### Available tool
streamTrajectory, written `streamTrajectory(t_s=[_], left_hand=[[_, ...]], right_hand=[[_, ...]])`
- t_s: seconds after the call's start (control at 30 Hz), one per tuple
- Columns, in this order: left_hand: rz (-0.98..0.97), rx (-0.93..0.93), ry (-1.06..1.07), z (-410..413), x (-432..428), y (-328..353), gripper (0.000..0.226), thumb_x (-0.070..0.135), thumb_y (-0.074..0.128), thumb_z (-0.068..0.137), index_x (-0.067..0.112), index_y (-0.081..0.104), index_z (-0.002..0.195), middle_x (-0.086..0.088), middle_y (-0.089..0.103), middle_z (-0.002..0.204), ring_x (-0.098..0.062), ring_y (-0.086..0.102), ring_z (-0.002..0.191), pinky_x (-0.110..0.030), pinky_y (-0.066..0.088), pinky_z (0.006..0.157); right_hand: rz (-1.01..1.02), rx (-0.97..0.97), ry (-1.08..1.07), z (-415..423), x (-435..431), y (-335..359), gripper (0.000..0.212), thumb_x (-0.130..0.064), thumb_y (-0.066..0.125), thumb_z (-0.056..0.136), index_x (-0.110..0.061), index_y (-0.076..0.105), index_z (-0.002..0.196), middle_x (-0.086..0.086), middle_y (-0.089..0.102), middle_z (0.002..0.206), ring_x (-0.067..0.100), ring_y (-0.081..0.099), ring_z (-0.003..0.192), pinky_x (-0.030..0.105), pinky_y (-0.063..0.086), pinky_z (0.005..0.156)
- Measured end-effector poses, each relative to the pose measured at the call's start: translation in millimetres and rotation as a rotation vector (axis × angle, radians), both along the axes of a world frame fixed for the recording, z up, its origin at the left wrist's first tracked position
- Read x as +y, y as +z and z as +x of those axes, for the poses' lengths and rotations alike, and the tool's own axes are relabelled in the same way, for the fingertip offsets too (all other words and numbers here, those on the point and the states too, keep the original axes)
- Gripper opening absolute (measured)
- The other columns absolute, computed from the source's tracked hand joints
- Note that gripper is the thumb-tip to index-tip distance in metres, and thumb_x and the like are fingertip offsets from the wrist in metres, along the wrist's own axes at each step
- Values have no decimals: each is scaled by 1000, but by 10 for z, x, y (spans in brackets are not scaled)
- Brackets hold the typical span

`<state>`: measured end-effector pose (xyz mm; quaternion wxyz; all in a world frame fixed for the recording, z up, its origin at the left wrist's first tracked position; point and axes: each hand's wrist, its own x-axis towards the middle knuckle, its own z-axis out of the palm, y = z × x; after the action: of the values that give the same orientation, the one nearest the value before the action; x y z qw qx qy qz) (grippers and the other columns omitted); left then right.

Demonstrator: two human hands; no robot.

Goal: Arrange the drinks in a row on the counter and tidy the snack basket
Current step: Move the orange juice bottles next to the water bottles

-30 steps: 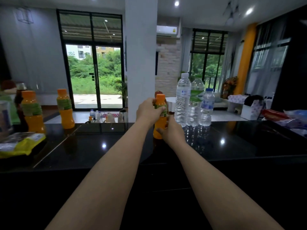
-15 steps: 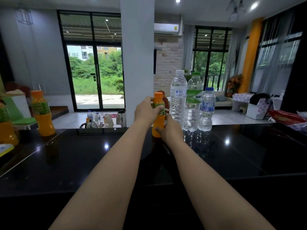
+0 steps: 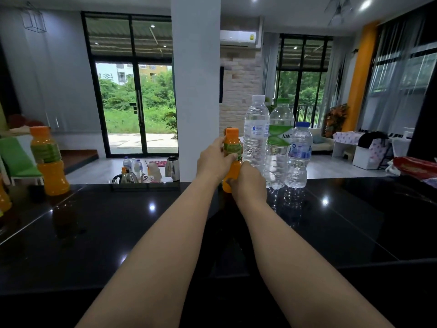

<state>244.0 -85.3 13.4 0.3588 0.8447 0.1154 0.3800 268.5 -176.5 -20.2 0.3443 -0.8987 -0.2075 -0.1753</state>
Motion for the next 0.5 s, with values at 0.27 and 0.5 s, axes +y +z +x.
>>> streamTrajectory(t_s=[0.27,0.5], left_hand=[[2,-17,-2,65,-38,-42,52,30,65,89,31,47,137,1,62,127,-19,57,115,-26,36,83],[-26,71,-35,-53,-6,-12,68,35,56,95,19,22,151,-2,37,152,-24,41,135,-37,35,108]], right_hand=[[-33,-54,-46,36,0,-46,40,-21,60,92,-6,43,125,14,61,113,36,60,102,38,45,73],[-30,-167,-33,-61,-60,-67,40,-19,54,94,-11,34,128,11,61,110,34,62,94,36,41,64]])
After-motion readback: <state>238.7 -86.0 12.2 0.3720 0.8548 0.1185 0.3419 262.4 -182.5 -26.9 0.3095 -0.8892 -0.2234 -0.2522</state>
